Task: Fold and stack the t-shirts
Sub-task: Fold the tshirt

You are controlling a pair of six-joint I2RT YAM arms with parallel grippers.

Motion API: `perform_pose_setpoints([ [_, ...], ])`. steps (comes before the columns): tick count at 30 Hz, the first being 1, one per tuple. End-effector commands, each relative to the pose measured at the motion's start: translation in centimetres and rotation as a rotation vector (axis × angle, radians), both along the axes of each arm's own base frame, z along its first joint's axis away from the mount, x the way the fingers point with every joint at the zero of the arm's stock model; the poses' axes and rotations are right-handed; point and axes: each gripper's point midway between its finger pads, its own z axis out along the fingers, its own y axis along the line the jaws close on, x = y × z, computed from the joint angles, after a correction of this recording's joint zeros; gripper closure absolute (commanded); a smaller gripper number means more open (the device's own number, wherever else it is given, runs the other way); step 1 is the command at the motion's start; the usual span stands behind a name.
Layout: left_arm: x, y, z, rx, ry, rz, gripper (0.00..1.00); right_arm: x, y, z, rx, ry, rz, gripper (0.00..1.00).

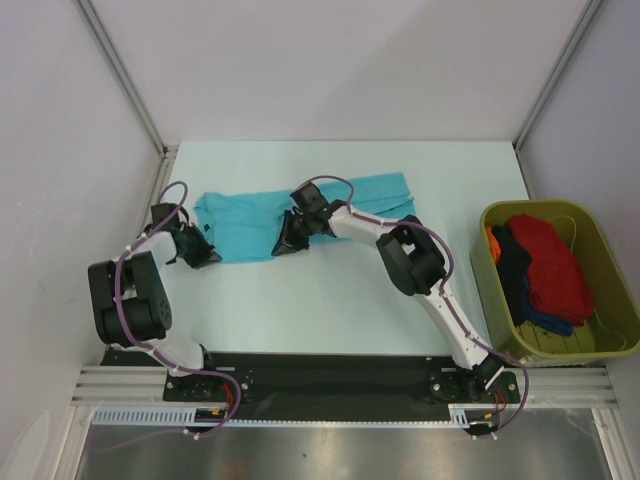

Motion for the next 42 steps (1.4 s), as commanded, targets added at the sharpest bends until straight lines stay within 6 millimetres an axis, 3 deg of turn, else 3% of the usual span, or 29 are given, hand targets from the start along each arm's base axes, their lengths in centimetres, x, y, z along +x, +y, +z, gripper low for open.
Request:
perform_pose_setpoints([
  [1, 1.6, 0.5, 3.5, 0.01, -0.086, 0.01, 1.0, 1.2, 0.5, 2.8, 0.052, -0.043, 0.011, 1.0],
  [5, 2.3, -0.1, 5.9, -0.032, -0.133, 0.035, 1.0, 2.6, 0.3, 5.6, 0.11, -0.095, 0.019, 1.0],
  [6, 2.9, 0.0, 6.6, -0.042, -0.155, 0.049, 1.0, 3.8, 0.3, 7.1, 0.134, -0.131, 0.016, 1.0],
  [9, 4.9, 0.2, 8.0, -0.061, -0.193, 0.061, 1.0, 5.6, -0.6, 7.3, 0.138, -0.142, 0.015, 1.0],
  [10, 5.5, 0.3, 8.1, -0.064, -0.194, 0.063, 1.0, 6.5, -0.4, 8.5, 0.166, -0.167, 0.014, 1.0],
  [12, 7.0, 0.5, 8.4, -0.078, -0.203, 0.07, 1.0, 7.6, -0.7, 8.0, 0.181, -0.156, 0.001, 1.0],
  [14, 8.3, 0.5, 8.9, -0.1, -0.228, 0.078, 1.0, 9.5, -1.1, 8.8, 0.219, -0.179, -0.025, 1.0],
  [16, 9.9, 0.7, 9.0, -0.115, -0.25, 0.081, 1.0, 10.9, -1.6, 7.5, 0.227, -0.167, -0.039, 1.0],
  [18, 11.1, 0.8, 9.2, -0.13, -0.263, 0.089, 1.0, 11.7, -1.5, 8.2, 0.262, -0.168, -0.043, 1.0],
  [19, 11.6, 1.0, 8.4, -0.134, -0.251, 0.094, 1.0, 12.2, -1.6, 7.6, 0.274, -0.169, -0.049, 1.0],
  [24, 13.2, 1.7, 8.2, -0.123, -0.254, 0.116, 1.0, 13.5, -1.7, 7.4, 0.325, -0.172, -0.054, 1.0],
  [29, 13.5, 2.3, 8.2, -0.092, -0.253, 0.134, 1.0, 14.0, -1.9, 6.4, 0.338, -0.161, -0.062, 1.0],
  [37, 13.4, 3.2, 8.1, -0.044, -0.235, 0.149, 1.0, 14.8, -1.7, 7.3, 0.38, -0.17, -0.084, 0.96],
  [42, 14.5, 3.1, 7.5, -0.066, -0.239, 0.141, 1.0, 15.8, -1.7, 7.6, 0.406, -0.16, -0.124, 0.92],
])
